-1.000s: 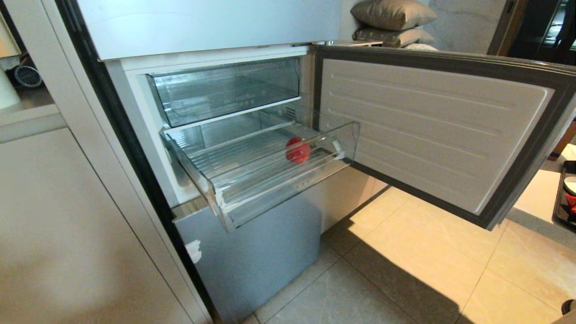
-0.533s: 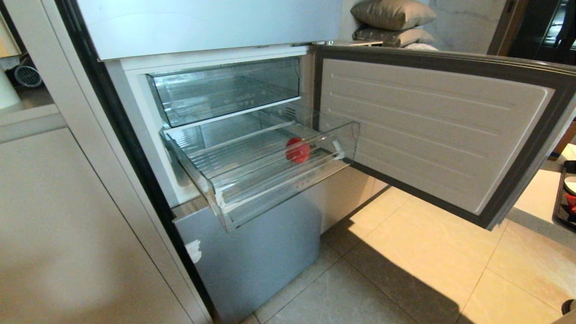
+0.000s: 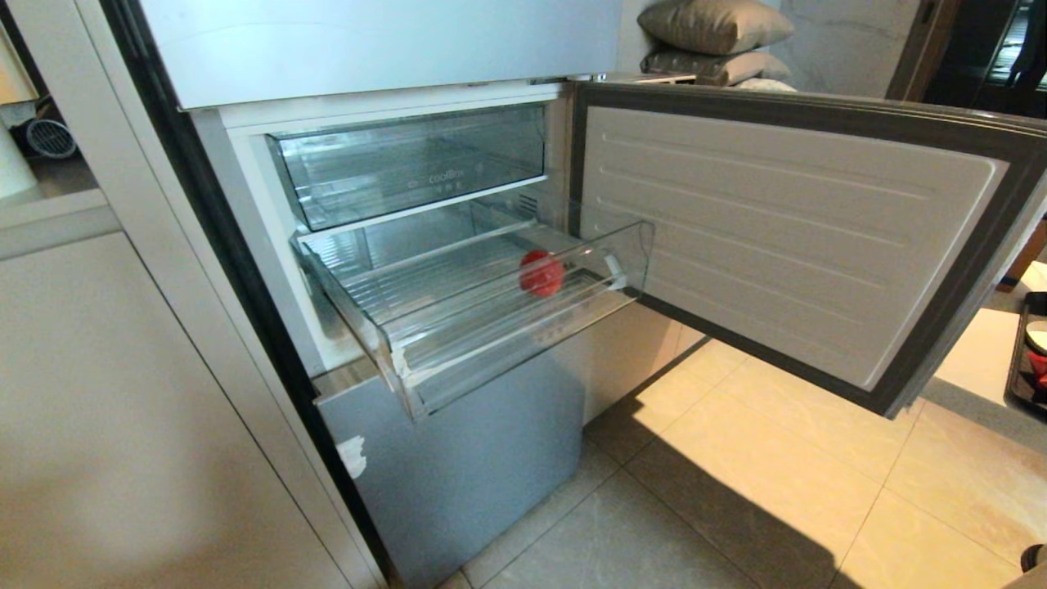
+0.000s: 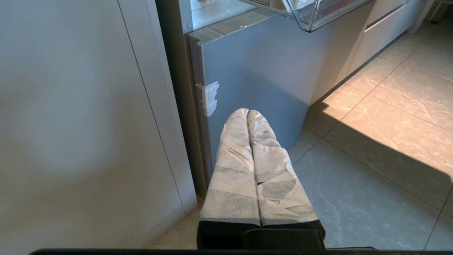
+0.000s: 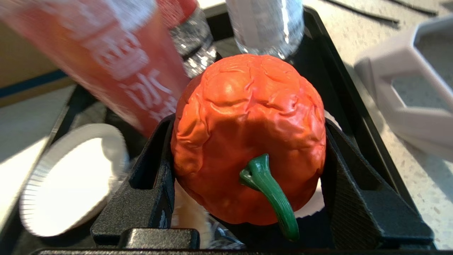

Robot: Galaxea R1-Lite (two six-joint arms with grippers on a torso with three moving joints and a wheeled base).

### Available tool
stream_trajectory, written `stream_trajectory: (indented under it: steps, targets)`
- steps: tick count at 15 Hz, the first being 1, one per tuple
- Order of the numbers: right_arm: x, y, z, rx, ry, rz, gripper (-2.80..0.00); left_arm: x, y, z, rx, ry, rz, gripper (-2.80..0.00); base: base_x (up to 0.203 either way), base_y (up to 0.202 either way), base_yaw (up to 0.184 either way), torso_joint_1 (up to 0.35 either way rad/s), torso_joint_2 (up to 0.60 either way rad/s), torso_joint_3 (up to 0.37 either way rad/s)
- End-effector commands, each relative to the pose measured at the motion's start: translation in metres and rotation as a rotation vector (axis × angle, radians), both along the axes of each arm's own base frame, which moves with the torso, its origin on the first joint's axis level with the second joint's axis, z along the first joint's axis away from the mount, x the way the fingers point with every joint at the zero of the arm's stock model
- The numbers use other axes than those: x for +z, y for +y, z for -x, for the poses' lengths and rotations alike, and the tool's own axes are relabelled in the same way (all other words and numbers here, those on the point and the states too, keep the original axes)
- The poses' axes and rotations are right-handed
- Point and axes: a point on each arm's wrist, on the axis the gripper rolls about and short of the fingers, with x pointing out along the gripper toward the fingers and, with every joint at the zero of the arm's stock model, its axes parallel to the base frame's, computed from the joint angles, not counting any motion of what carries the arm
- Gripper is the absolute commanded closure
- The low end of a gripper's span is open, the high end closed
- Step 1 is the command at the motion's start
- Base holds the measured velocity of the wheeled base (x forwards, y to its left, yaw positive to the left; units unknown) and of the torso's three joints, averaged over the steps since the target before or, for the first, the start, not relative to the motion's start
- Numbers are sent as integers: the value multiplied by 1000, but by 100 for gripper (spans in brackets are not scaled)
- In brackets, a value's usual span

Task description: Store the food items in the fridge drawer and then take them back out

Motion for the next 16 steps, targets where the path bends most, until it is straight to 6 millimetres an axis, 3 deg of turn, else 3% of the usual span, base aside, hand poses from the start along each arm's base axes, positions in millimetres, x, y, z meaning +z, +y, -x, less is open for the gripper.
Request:
stream_trajectory:
  steps: [1,3,4,11,16]
  targets:
    - [-8,-3,-2,3,7,-8,0,0,0,0,1,0,0,0,0,0,0,0,0,0]
    - [-10,-3,-3,5,11,-12,0,0,0,0,1,0,0,0,0,0,0,0,0,0]
    - [-13,-4,-4,5,14,-15,-280,0,0,0,1,0,0,0,0,0,0,0,0,0]
    - [-6,-4,-2,0,6,0,-280,0,0,0,1,0,1,0,0,0,0,0,0,0]
    - [32,9,6,-22,-29,61,-280,0,0,0,1,0,0,0,0,0,0,0,0,0]
